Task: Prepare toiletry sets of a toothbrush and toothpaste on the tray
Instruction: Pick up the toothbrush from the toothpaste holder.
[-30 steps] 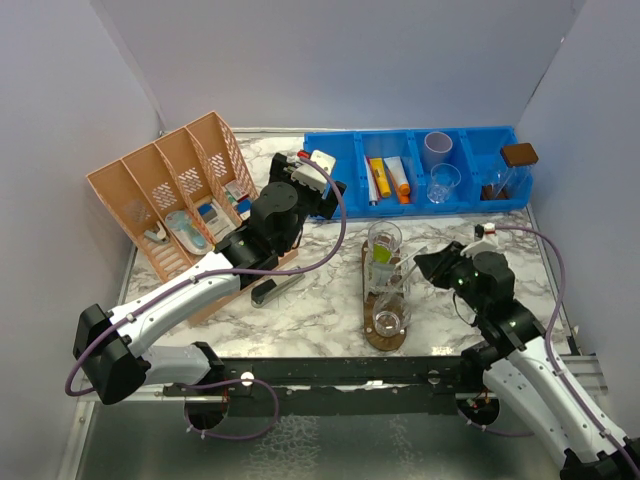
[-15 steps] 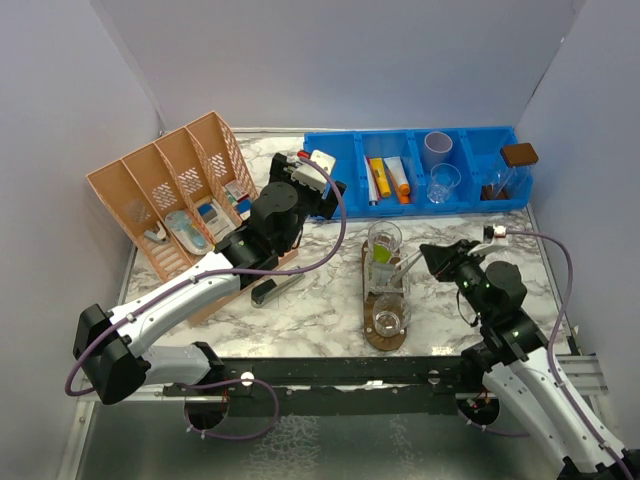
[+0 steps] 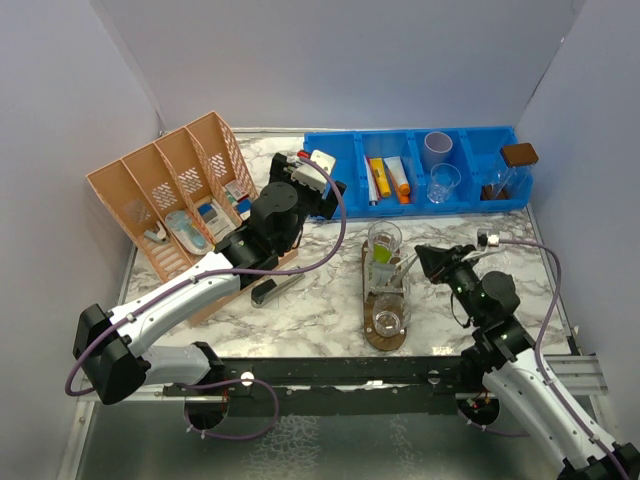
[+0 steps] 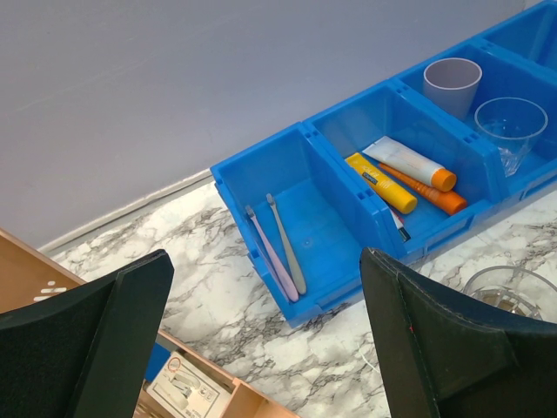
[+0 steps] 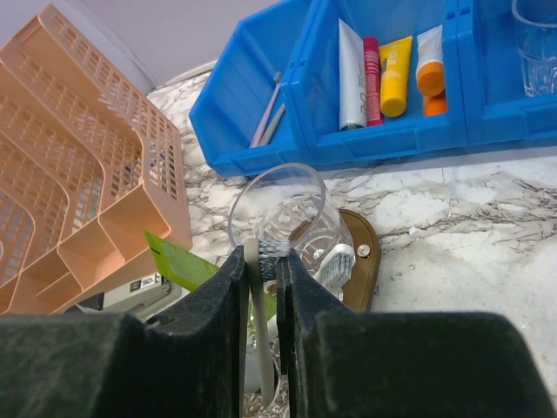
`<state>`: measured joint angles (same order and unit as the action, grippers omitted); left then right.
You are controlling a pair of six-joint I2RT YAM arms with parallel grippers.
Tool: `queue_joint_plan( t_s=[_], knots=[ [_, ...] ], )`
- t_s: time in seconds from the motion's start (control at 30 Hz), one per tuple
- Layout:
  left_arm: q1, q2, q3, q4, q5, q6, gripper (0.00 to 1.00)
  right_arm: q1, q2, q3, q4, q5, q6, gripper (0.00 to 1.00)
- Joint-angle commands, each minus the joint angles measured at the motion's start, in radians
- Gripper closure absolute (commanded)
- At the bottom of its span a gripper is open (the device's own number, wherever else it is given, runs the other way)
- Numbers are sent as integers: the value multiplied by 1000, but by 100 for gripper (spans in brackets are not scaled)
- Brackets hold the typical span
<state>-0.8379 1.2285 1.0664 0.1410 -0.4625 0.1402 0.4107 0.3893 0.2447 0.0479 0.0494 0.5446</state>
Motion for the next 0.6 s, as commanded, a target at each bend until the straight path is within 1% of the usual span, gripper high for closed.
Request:
queue_joint_plan(
  t_s=[0.0,0.1,0.3,0.47,0.57],
  knots=[
    [1,-15,22,7,11,-13,8,-1,-34,-56,147,-48,-12,86],
    [1,-14,23,7,9,-13,8,-1,-45,-77,174,-54,-14,86],
    [2,-14,23,7,10,-12,8,-1,-68,-82,123,-81,-14,86],
    [0,-14,23,5,19,-16,8,-1,-116,-99,133,-85,-25,85],
    [2,-12,23,5,17,-17,8,-1,-127,-108,169,-100,-41,85]
  ],
)
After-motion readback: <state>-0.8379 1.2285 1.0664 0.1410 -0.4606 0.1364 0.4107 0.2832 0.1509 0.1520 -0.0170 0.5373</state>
